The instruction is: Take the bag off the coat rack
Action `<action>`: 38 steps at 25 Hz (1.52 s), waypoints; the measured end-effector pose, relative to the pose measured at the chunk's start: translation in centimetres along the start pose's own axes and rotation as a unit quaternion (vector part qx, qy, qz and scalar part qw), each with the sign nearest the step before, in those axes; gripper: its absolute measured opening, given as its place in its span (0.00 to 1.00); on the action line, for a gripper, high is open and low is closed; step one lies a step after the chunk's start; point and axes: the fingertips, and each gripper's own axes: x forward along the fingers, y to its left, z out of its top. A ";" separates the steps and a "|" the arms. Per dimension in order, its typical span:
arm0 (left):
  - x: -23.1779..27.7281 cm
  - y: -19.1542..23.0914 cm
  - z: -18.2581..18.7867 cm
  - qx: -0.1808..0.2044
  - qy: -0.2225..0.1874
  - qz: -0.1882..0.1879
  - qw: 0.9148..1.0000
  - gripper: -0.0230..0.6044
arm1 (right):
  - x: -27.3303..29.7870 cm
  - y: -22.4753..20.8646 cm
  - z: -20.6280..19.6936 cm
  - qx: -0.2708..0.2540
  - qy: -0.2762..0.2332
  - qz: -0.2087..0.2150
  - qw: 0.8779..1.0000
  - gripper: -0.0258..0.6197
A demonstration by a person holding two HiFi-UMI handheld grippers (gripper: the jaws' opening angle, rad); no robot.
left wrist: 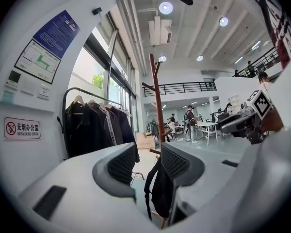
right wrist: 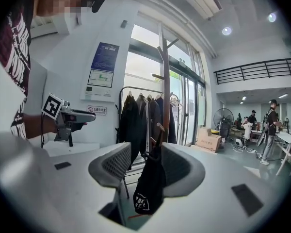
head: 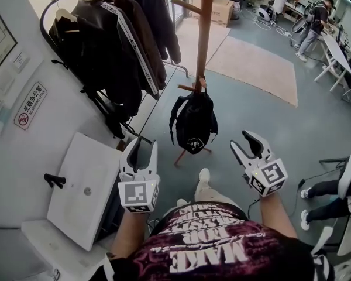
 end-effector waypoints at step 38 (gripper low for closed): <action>21.3 -4.8 -4.9 -0.014 0.061 -0.084 0.994 0.30 | 18.1 -9.5 -3.5 0.039 0.040 0.082 0.995 0.33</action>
